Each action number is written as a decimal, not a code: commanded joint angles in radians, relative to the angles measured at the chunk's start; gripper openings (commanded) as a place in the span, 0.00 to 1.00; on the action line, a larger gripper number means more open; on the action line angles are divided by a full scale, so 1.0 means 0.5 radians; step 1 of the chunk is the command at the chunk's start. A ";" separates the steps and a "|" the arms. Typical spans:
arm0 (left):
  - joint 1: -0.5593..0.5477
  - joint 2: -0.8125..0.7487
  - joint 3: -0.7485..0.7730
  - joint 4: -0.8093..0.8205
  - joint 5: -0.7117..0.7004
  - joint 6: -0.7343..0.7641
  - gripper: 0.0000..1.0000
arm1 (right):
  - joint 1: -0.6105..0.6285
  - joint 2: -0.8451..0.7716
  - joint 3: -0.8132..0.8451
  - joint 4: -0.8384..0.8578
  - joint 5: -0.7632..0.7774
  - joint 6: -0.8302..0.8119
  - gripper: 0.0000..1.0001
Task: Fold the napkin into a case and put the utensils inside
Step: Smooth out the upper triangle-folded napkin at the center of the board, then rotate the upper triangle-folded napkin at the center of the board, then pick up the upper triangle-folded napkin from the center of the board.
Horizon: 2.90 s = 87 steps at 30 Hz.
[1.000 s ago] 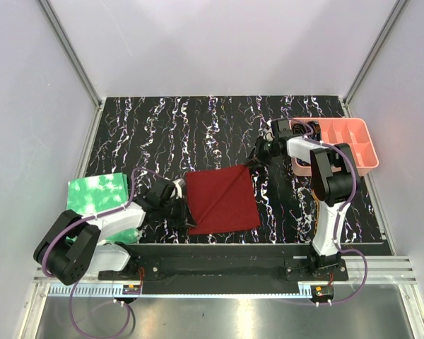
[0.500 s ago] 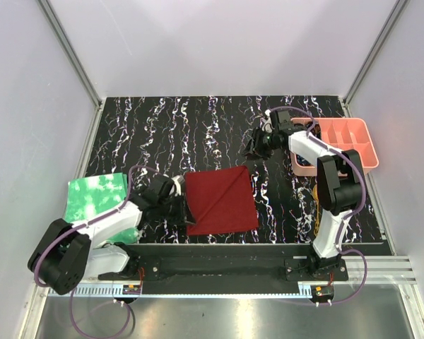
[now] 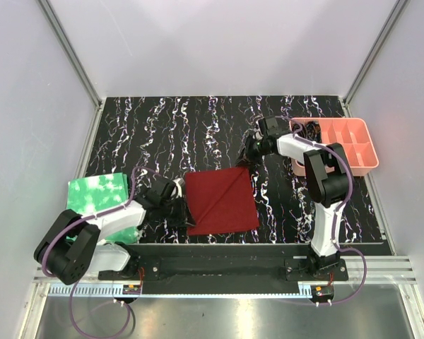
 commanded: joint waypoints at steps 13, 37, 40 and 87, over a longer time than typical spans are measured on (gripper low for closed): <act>0.002 -0.052 -0.169 0.093 -0.104 0.046 0.17 | -0.146 -0.015 -0.088 0.169 0.034 -0.325 0.26; 0.128 0.368 0.390 0.141 -0.119 0.169 0.28 | 0.259 -0.709 -0.897 0.101 0.276 -0.049 0.43; 0.128 0.380 0.245 0.243 -0.131 0.111 0.29 | 0.247 -0.694 -0.929 0.070 0.417 -0.122 0.43; 0.527 0.712 0.757 0.090 -0.297 -0.153 0.51 | 1.637 -0.163 0.191 -0.497 1.178 -0.184 0.52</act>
